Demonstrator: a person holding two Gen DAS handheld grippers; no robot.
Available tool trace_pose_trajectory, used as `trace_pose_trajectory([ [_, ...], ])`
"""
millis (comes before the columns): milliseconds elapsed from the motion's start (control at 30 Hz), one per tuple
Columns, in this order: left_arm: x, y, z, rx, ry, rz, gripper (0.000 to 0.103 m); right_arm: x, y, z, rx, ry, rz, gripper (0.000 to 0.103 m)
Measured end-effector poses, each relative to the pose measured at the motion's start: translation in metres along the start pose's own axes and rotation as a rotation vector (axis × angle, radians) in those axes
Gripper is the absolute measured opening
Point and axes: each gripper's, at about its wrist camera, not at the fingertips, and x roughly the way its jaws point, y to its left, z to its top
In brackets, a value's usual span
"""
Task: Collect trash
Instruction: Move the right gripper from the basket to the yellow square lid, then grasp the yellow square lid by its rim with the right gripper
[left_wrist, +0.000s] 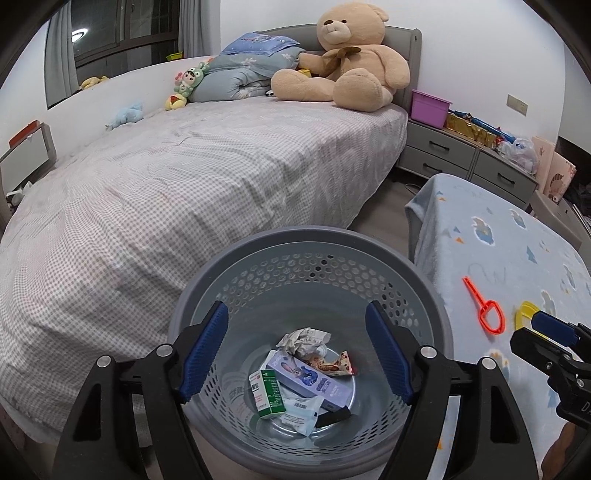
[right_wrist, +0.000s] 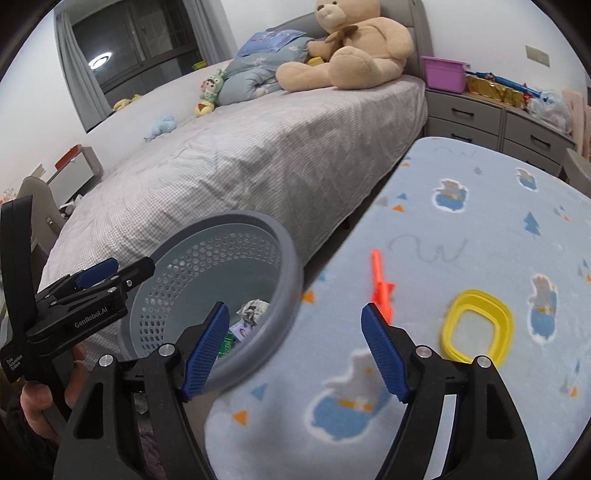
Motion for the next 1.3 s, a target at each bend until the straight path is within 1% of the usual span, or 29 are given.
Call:
trace_pose_trajectory([
  [333, -0.005, -0.032, -0.001, 0.044, -0.007, -0.039, 0.076, -0.033, -0.046, -0.021, 0.059, -0.015, -0.102, 0.077],
  [433, -0.006, -0.043, -0.002, 0.055, -0.006, -0.056, 0.076, -0.043, -0.062, -0.029, 0.083, -0.019, -0.131, 0.08],
  [667, -0.006, -0.071, -0.003, 0.092, -0.001, -0.084, 0.076, -0.057, -0.096, -0.041, 0.134, -0.017, -0.189, 0.082],
  [800, -0.006, -0.085, -0.004, 0.099, 0.006, -0.107, 0.076, -0.056, -0.108, -0.044, 0.137, -0.002, -0.212, 0.083],
  [967, -0.005, -0.1, -0.004, 0.113, 0.006, -0.123, 0.076, -0.047, -0.118, -0.043, 0.123, 0.028, -0.233, 0.088],
  [1067, -0.002, -0.108, -0.004, 0.123, 0.011, -0.128, 0.076, -0.041, -0.122, -0.041, 0.111, 0.044, -0.236, 0.093],
  [1300, 0.005, -0.11, -0.002, 0.118, 0.021, -0.125, 0.077, -0.015, -0.125, -0.032, 0.071, 0.096, -0.216, 0.095],
])
